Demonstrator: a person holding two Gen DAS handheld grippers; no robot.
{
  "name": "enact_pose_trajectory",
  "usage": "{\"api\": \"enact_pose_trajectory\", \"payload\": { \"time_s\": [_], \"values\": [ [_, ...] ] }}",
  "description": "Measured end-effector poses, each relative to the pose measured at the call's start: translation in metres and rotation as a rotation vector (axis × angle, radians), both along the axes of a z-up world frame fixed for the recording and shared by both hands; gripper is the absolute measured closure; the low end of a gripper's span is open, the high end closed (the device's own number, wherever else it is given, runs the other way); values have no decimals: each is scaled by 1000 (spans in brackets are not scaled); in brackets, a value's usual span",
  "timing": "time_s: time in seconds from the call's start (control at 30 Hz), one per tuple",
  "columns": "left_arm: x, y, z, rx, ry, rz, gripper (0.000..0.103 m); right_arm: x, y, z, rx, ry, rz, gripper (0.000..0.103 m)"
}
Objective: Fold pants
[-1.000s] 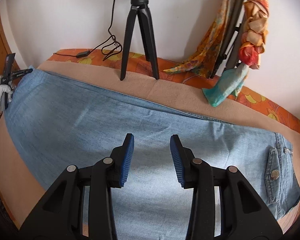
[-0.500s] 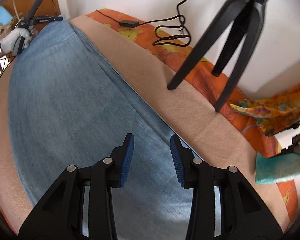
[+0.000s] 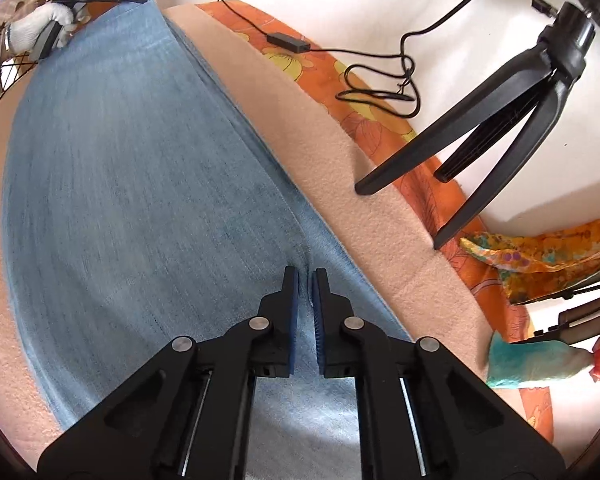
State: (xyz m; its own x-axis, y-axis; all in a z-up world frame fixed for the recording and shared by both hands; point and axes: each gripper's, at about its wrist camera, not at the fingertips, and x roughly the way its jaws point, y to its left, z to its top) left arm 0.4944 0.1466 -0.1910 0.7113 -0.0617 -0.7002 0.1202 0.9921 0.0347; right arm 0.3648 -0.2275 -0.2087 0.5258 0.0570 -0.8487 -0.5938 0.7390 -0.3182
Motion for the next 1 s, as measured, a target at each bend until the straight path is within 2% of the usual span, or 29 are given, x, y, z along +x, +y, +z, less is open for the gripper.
{"api": "enact_pose_trajectory", "payload": {
  "time_s": [0.1, 0.27, 0.37, 0.43, 0.53, 0.57, 0.6, 0.67, 0.87, 0.93, 1.0],
  "values": [
    [3, -1, -2, 19, 5, 2, 95, 13, -1, 2, -11, -28, -21, 97],
    [11, -1, -15, 28, 49, 8, 95, 28, 7, -26, -76, 13, -13, 97],
    [12, 6, -14, -7, 68, 27, 87, 30, 0, -22, -35, 11, -52, 95],
    [12, 14, -10, -42, 92, 39, 87, 30, -1, -21, -29, 16, -69, 91],
    [1, 27, 2, -42, 87, 43, 85, 25, 2, -18, -47, -8, -85, 83],
    [-5, 32, 6, -37, 80, 49, 80, 21, 3, -15, -39, -15, -91, 79],
    [-12, 38, 10, -38, 76, 61, 70, 18, 4, -13, -27, -27, -99, 75],
    [-28, 54, 17, -81, 75, 81, 62, 9, 7, -6, -4, -46, -112, 65],
    [-100, 91, 27, -276, 86, 117, 62, -30, 17, 21, 153, -68, -141, 59],
    [-125, 95, 24, -334, 97, 129, 61, -43, 26, 27, 226, -51, -144, 57],
    [-145, 96, 17, -413, 121, 139, 57, -58, 40, 30, 259, -50, -118, 56]
  ]
}}
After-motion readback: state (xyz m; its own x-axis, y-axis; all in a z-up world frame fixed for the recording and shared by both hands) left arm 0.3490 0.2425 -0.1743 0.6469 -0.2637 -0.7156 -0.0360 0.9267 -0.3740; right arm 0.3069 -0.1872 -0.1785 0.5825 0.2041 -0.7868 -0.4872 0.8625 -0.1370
